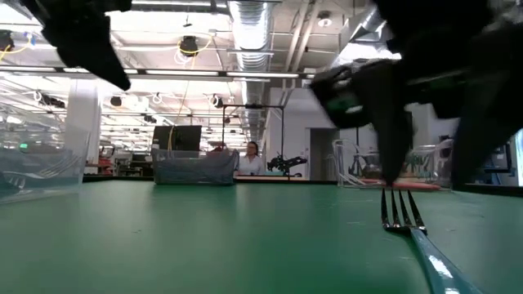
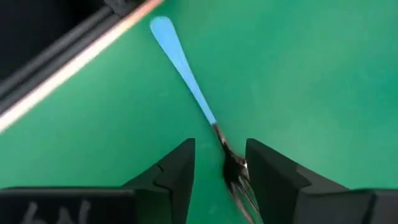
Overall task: Sort silverware by color (type)
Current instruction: Put the blue fork into the black bin
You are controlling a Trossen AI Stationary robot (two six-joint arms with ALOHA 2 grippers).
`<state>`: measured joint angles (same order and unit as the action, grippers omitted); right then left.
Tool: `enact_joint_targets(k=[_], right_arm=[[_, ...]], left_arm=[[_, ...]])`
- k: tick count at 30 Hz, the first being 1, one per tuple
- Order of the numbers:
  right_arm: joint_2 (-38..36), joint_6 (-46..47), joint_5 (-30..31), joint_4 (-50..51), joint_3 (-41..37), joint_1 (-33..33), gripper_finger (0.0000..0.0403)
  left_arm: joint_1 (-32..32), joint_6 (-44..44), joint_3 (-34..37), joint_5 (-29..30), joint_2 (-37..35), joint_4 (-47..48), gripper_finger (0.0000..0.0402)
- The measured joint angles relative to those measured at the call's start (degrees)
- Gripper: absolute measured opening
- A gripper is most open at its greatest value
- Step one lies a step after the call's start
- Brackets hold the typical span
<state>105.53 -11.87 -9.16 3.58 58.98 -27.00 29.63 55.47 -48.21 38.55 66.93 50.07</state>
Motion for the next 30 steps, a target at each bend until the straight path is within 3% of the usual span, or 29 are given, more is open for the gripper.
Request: enact_joint_targets(k=[6,13,17,24,30], right_arm=[[4.6,-0.21,-3.18,-3.15,0.02,2.65,0.0156],[6.06,-0.53,-3.16,-3.47,0.17,3.06,0.0147],[5.9,2.65,1.63,0.14,0.37,3.89,0.0113],[5.65,8.93,2.34,5.64,0.39,6.63,0.0017],[4.53,10.99,3.96,6.87,0.12,8.15,0.0014]], left_arm=[[0.0,-2.33,0.0,4.23,1.47,-1.88,0.0043],[-0.02,-4.53,0.0,4.3,4.14,-4.89,0.0043],[0.17,-10.07,0.0,7.06,7.29,-10.97,0.0042],[0.17,-18.07,0.0,7.8,12.73,-21.13,0.0042],[-0.91,-22.14,0.0,3.77,18.11,-30.16,0.0042]])
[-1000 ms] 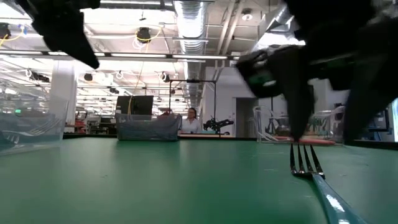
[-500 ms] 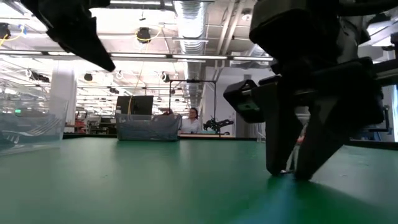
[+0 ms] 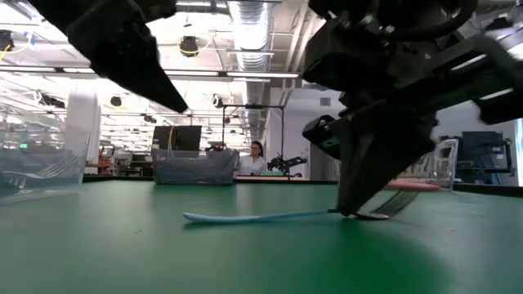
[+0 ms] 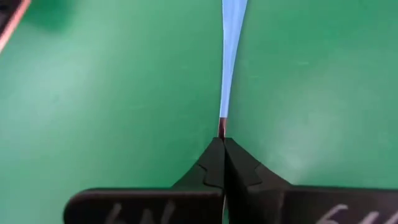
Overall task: Sort silverware by color (type)
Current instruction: Put the blue fork into the black bin
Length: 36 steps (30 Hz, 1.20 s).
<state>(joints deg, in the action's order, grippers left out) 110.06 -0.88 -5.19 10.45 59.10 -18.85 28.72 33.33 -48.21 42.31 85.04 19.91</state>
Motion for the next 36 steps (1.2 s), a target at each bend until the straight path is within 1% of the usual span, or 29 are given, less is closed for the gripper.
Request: enact_joint_targets(k=[3,6,9,11,15,19,20,21,22,26,28,30,32,36], right_arm=[[-2.52,1.51,4.27,0.82,-0.19,0.77,0.0011],[-5.74,3.45,11.04,3.17,-0.53,1.16,0.001],[-9.5,5.4,15.38,3.64,-0.41,1.28,0.0013],[-12.28,5.57,16.93,4.7,-0.42,1.05,0.0016],[-15.78,7.5,20.4,5.35,-0.5,-0.11,0.0016],[-20.0,13.05,21.94,6.6,-0.41,-0.8,0.0023],[-20.68,14.83,22.18,6.93,-0.41,-1.0,0.0026],[-21.33,16.32,22.28,7.42,-0.4,-1.14,0.0031],[-22.05,17.45,22.26,8.38,-0.39,-1.37,0.0036],[-24.21,19.56,22.25,9.95,-0.26,-2.59,0.0055],[-24.54,19.99,22.25,11.23,-0.38,-3.26,0.0059],[-24.54,20.4,22.23,10.97,-0.29,-3.73,0.006],[-24.6,20.56,22.11,12.06,-0.36,-4.31,0.0061],[-24.43,21.85,21.97,12.43,-0.34,-4.85,0.0061]], left_arm=[[-1.14,-3.66,0.0,-2.97,2.91,-5.26,0.0042],[-2.19,-6.05,0.0,-2.87,5.04,-11.29,0.0042],[-3.58,-10.1,0.0,-2.83,7.36,-19.68,0.0042],[-4.78,-13.83,0.0,-3.56,9.48,-26.66,0.0043],[-6.71,-22.28,-0.01,-6.99,14.11,-37.84,0.005],[-9.5,-30.96,-0.04,-11.31,17.24,-43.37,0.0071],[-10.43,-32.01,-0.04,-12.27,17.57,-43.43,0.0078],[-11.75,-32.87,-0.02,-13.86,17.82,-43.46,0.0084],[-13.26,-33.59,-0.29,-16.76,18.29,-43.89,0.0091],[-18.9,-35.17,-1.46,-33.53,19.2,-43.75,0.011],[-20.82,-38.23,-1.67,-39.12,19.58,-43.59,0.0115],[-22.27,-42.32,-1.64,-42.16,19.82,-43.8,0.0116],[-23.37,-45.67,-1.84,-43.68,20.07,-43.73,0.0117],[-25.7,-48.52,-3.0,-47.23,20.97,-42.85,0.0117]])
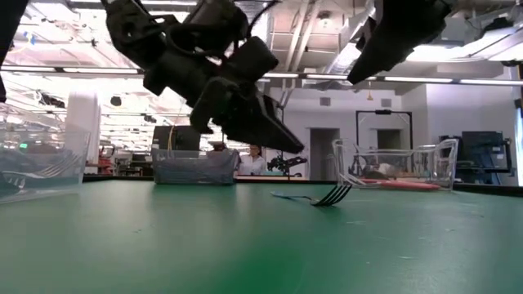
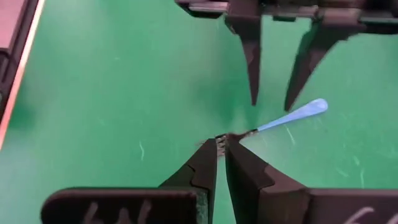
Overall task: Sort silverware by color (type)
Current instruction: Put the blue fork into the black bin
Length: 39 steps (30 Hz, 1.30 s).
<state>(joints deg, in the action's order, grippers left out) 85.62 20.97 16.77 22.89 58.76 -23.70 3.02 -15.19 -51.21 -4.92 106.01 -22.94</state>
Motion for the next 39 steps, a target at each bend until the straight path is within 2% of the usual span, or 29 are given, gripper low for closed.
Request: enact_joint_targets(k=[7,14,23,26,29,33,39], right_arm=[[-0.13,1.85,-0.04,0.07,0.02,-0.15,0.0062],[-0.15,3.68,-0.12,1.12,0.09,-1.18,0.0062],[-0.17,4.52,-0.13,1.7,0.09,-1.44,0.0062],[-0.17,4.57,-0.11,3.58,0.09,-1.72,0.0062],[-0.17,5.41,-0.09,6.44,0.09,-1.76,0.0062],[-0.17,6.63,-0.09,7.31,0.09,-2.25,0.0062],[-0.11,4.13,-0.13,2.53,0.09,-3.85,0.0062]], left_arm=[[-2.22,-1.62,-3.23,-8.07,4.86,2.84,0.0117],[-2.4,-2.93,-7.31,-7.17,10.72,7.84,0.0112],[-2.29,-0.58,-10.7,-7.02,12.68,8.94,0.0027],[-2.29,1.3,-12.31,-6.49,12.42,9.31,0.002],[-2.48,-0.35,-14.37,-6.49,12.38,8.74,0.004],[-2.77,-2.76,-15.79,-2.63,13.33,6.89,0.0092],[-6.03,-3.26,-16.42,-7.74,16.31,5.79,0.0151]])
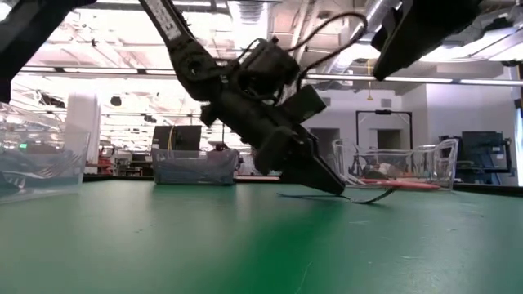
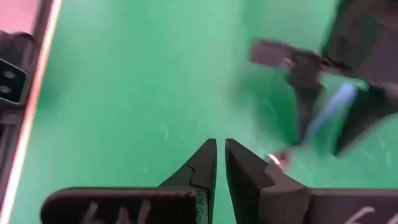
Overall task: Sort silverware by color (type)
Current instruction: Put the blue fork into the black bin
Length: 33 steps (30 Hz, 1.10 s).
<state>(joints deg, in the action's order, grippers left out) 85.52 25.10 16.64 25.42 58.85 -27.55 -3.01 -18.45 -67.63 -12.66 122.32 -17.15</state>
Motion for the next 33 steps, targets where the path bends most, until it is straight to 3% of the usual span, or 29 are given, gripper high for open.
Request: enact_joint_targets(k=[2,8,15,19,26,33], right_arm=[[0.02,-0.08,0.02,-0.59,0.0,-0.11,0.0062],[0.04,-0.14,0.04,0.91,-0.03,0.17,0.0062],[0.04,-1.46,0.07,1.63,-0.02,1.18,0.0062],[0.04,-1.76,0.0,1.66,-0.02,1.41,0.0062],[0.04,-1.64,0.02,1.66,-0.02,1.3,0.0062],[-0.11,-1.79,0.07,1.15,-0.02,1.51,0.0062]], left_arm=[[-0.91,0.28,-0.91,-1.24,1.0,0.04,0.0156],[-2.25,0.67,-1.82,-13.34,2.56,2.69,0.0135],[-2.21,0.91,-1.84,-14.32,3.11,3.25,0.0075],[-2.24,1.61,-1.71,-16.11,2.83,2.65,0.0061],[-2.22,0.32,-1.51,-16.58,-0.87,4.85,0.0104],[-0.46,-4.77,-1.44,-15.06,0.98,5.04,0.0151]])
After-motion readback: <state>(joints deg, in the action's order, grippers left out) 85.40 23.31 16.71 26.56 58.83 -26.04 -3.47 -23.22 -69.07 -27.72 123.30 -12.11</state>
